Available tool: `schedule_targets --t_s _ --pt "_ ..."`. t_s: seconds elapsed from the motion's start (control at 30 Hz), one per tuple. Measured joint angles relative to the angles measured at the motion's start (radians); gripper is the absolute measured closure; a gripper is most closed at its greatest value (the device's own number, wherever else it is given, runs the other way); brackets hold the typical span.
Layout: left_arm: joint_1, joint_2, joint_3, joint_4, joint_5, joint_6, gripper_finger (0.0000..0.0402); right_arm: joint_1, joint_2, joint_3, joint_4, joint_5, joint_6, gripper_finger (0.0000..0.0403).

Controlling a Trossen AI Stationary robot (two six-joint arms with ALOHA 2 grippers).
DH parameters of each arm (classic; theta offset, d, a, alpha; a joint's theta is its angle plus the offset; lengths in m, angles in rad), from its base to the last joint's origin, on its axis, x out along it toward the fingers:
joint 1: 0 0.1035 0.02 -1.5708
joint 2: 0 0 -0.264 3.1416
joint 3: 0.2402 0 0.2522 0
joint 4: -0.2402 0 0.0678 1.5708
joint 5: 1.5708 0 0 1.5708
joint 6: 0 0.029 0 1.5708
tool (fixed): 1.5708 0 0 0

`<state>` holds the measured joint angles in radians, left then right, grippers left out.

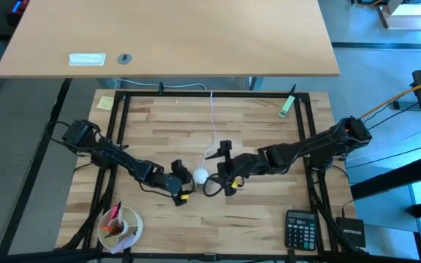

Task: Screw lightbulb
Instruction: Remove the white lightbulb from the silver lamp

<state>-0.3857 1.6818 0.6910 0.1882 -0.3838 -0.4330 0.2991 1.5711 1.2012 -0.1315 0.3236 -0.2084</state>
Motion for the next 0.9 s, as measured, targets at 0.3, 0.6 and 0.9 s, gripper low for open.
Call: schedule_targets --t_s 0.3,0.6,0.9 --pt "-0.003 0.011 0.000 0.058 -0.001 -0.043 0.0098 -0.014 0.000 0.077 -0.101 -0.028 -0.038 0.0084" --pt "-0.005 0.011 -0.057 0.228 -0.047 -0.055 0.0098 -0.019 0.000 0.076 -0.245 -0.128 0.157 0.0084" --pt "0.002 0.105 -0.059 0.305 -0.080 -0.061 0.0098 -0.019 0.030 0.076 -0.199 -0.149 0.254 0.0084"
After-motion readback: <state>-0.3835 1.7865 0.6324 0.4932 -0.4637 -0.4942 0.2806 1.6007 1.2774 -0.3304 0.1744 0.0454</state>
